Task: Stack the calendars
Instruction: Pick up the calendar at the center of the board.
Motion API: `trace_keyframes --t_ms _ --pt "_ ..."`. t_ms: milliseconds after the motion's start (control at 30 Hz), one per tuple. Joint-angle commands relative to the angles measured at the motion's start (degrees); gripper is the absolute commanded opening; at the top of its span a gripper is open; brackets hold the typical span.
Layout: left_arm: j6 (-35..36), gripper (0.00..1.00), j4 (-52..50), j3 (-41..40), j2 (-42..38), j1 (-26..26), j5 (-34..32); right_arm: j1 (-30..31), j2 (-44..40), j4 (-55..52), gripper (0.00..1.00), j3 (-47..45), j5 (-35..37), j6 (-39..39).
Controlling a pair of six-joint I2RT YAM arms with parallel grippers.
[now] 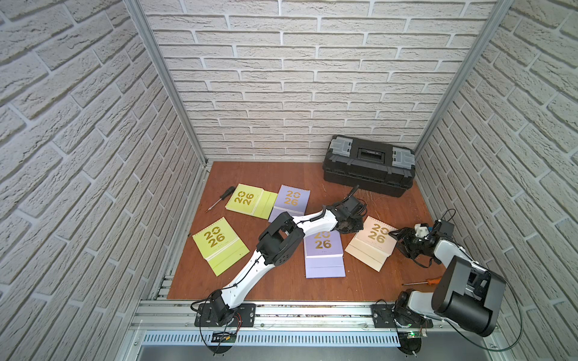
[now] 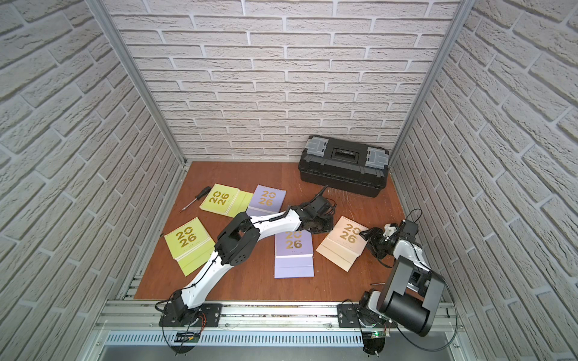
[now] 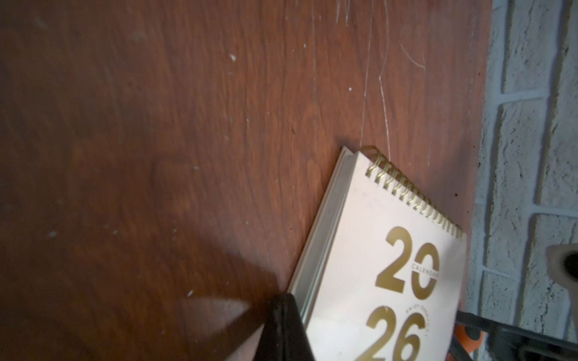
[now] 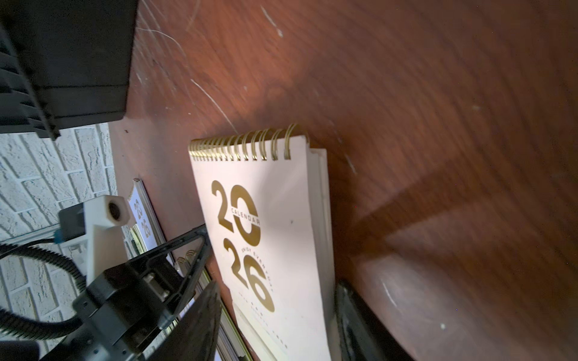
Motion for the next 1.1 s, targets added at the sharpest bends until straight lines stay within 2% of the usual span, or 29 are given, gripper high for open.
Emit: trace_keyframes --t_ms 0,233,433,800,900,1067 --pt "-0.2 0.00 1.1 0.8 2.2 -1.4 2.7 0.9 -2.0 0.8 0.59 1.4 -7.5 1.7" --pt "0.1 0.00 1.0 0.2 1.4 -1.3 2.3 0.9 -2.2 1.2 0.57 1.8 -8.4 2.0" --pt "-0.1 0.00 1.7 -0.7 1.2 -1.1 2.3 1.3 -2.2 6.8 0.54 0.7 -14.0 5.4" --pt "-0.1 0.00 1.9 -1.1 0.9 -1.0 2.4 3.4 -0.4 13.4 0.49 -0.6 -17.9 9.9" --pt "-0.1 0.00 2.0 -1.5 0.6 -0.9 2.4 3.6 -0.6 11.7 0.46 -0.1 -16.4 9.1" --pt "-0.2 0.00 2.8 -3.0 -0.5 -0.6 2.0 3.6 -2.4 4.5 0.40 1.8 -9.8 4.8"
